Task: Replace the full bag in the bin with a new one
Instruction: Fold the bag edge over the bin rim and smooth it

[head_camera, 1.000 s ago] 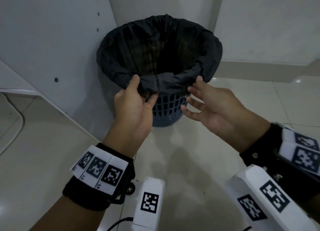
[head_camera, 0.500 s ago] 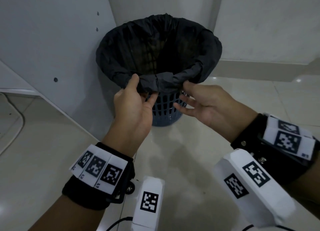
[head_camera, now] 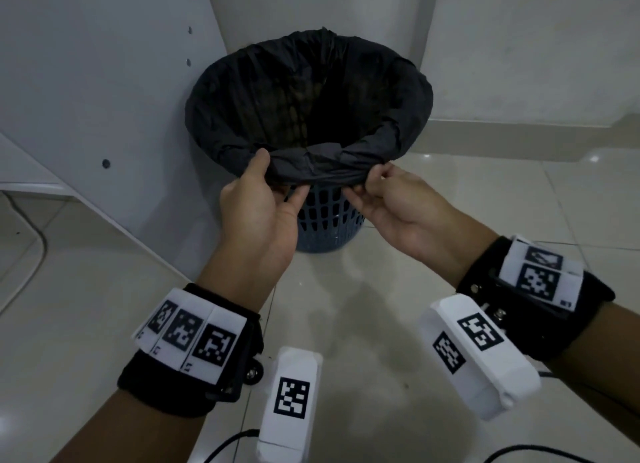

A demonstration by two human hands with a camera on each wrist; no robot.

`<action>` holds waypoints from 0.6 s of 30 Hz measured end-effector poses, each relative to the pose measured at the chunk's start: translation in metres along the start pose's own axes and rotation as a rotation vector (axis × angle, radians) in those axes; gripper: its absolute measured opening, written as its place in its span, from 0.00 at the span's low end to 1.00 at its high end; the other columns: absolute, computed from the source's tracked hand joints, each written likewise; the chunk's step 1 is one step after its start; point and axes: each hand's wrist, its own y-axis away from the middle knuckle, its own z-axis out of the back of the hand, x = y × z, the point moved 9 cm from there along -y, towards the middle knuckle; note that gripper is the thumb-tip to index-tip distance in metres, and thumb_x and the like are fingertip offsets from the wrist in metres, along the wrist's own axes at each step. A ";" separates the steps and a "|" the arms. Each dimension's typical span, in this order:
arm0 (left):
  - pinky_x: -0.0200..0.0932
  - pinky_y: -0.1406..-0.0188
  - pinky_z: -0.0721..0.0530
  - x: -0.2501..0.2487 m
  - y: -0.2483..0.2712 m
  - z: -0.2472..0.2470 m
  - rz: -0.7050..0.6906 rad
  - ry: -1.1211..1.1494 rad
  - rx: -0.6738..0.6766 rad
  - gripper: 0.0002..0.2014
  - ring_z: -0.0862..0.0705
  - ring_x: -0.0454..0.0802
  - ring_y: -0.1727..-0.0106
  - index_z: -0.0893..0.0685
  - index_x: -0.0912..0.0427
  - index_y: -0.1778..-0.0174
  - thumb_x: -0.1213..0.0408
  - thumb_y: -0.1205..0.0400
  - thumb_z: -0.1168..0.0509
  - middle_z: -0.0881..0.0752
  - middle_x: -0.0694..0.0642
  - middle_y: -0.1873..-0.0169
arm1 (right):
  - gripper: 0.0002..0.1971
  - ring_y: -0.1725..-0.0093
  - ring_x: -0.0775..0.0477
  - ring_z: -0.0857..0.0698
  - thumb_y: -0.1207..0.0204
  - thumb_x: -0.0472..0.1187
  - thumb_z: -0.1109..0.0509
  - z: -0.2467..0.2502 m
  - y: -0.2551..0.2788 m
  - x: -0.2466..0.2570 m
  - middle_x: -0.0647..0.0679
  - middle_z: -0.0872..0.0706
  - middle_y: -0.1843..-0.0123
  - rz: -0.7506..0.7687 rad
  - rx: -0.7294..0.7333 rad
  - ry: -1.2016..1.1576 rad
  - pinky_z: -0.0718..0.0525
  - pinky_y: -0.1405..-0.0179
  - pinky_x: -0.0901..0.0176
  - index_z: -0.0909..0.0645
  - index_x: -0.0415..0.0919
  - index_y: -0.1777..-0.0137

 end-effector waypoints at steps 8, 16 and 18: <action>0.60 0.40 0.12 -0.003 -0.002 0.002 -0.024 -0.026 0.007 0.12 0.14 0.57 0.38 0.22 0.64 0.34 0.69 0.12 0.36 0.14 0.61 0.41 | 0.13 0.54 0.49 0.09 0.14 0.24 0.46 -0.018 0.005 0.006 0.40 0.11 0.51 0.067 0.070 -0.176 0.09 0.49 0.57 0.19 0.31 0.47; 0.55 0.36 0.13 0.003 0.005 0.003 -0.048 -0.058 0.015 0.16 0.13 0.54 0.37 0.22 0.65 0.29 0.64 0.11 0.37 0.13 0.61 0.38 | 0.24 0.38 0.39 0.11 0.17 0.49 0.33 -0.017 0.018 0.018 0.34 0.11 0.37 0.075 0.105 -0.215 0.14 0.35 0.48 0.21 0.31 0.30; 0.48 0.34 0.15 0.011 0.011 0.007 -0.058 -0.077 0.001 0.16 0.13 0.48 0.37 0.20 0.60 0.30 0.58 0.12 0.37 0.12 0.56 0.38 | 0.19 0.41 0.42 0.09 0.17 0.40 0.30 -0.017 0.016 0.018 0.36 0.10 0.39 0.126 0.065 -0.109 0.11 0.41 0.53 0.21 0.30 0.30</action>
